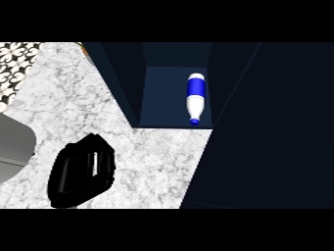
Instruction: Pick up the bottled water, place it into the cabinet and close the cabinet
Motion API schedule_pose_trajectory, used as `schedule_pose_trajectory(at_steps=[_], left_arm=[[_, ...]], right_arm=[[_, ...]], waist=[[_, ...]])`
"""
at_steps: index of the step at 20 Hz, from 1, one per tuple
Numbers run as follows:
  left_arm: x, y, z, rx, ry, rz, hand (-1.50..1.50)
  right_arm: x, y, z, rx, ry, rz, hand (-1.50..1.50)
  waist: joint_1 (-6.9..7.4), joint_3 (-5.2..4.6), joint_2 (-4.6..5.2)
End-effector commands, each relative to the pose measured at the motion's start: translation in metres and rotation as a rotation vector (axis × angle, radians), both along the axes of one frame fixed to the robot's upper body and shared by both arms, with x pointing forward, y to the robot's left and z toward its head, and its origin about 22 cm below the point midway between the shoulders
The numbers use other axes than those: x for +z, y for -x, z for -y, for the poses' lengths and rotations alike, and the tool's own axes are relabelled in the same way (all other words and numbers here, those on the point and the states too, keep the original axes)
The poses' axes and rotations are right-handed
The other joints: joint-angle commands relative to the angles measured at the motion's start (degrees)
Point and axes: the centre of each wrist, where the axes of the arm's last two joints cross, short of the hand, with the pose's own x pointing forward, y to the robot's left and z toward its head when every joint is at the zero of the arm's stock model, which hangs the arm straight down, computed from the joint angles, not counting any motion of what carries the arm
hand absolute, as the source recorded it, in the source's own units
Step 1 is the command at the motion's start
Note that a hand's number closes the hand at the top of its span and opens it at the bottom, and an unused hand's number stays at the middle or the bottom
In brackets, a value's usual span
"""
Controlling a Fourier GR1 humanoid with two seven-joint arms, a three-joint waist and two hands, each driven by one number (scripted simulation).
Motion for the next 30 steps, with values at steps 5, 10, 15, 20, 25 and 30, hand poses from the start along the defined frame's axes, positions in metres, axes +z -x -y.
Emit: schedule_pose_trajectory(at_steps=[5,10,15,20,25,30], left_arm=[[0.007,0.030,-0.035,0.043,0.018,-0.006,1.50],[0.006,0.045,-0.052,0.056,0.017,0.009,1.50],[0.014,0.053,-0.077,0.049,0.020,0.002,1.50],[0.003,0.048,-0.099,0.066,0.020,0.010,1.50],[0.016,0.044,-0.110,0.033,-0.002,0.029,1.50],[0.012,0.066,-0.121,0.039,0.004,0.021,1.50]], right_arm=[[0.019,0.009,-0.069,0.197,-0.026,0.021,1.50],[0.014,-0.002,-0.095,0.158,0.030,0.184,1.50],[0.019,-0.028,-0.103,0.050,0.034,0.184,1.50],[0.022,-0.055,-0.106,-0.059,-0.002,0.133,1.50],[0.038,-0.117,-0.111,-0.111,-0.046,0.036,1.50],[0.042,-0.172,-0.107,-0.087,-0.097,-0.095,1.50]], waist=[[0.04,-0.03,0.10],[0.88,-0.10,-0.04],[1.80,-0.12,0.21],[1.83,-0.15,0.67],[2.00,-0.01,1.16],[1.97,0.06,0.96]])
